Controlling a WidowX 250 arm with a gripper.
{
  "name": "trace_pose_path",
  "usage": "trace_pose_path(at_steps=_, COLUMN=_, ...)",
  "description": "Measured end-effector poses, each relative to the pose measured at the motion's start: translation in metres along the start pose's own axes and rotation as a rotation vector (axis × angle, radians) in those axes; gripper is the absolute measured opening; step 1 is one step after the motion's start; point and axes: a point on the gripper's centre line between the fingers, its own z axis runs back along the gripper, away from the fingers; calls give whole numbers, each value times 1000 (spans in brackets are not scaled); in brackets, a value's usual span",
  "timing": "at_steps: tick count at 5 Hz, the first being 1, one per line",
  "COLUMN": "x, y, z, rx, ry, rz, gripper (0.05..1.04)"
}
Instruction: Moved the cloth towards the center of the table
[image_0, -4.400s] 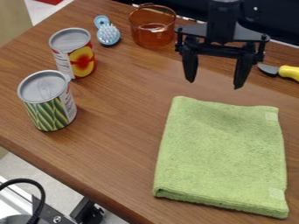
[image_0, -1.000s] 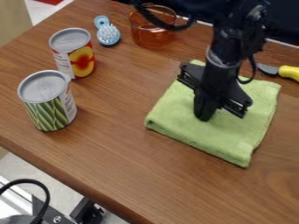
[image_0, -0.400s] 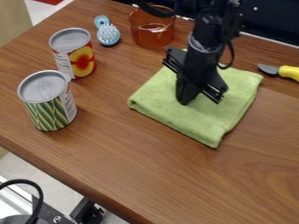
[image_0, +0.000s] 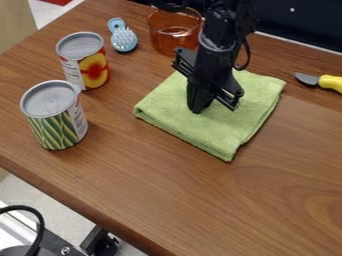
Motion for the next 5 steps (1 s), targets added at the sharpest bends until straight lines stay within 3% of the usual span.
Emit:
trace_pose_path(at_steps=3, x=3, y=-4, z=8, rx=-59, ry=20, rz=71, gripper=53)
trace_pose_path(at_steps=5, x=9, y=-3, z=28, rx=-97, ry=1, rz=112, gripper=53)
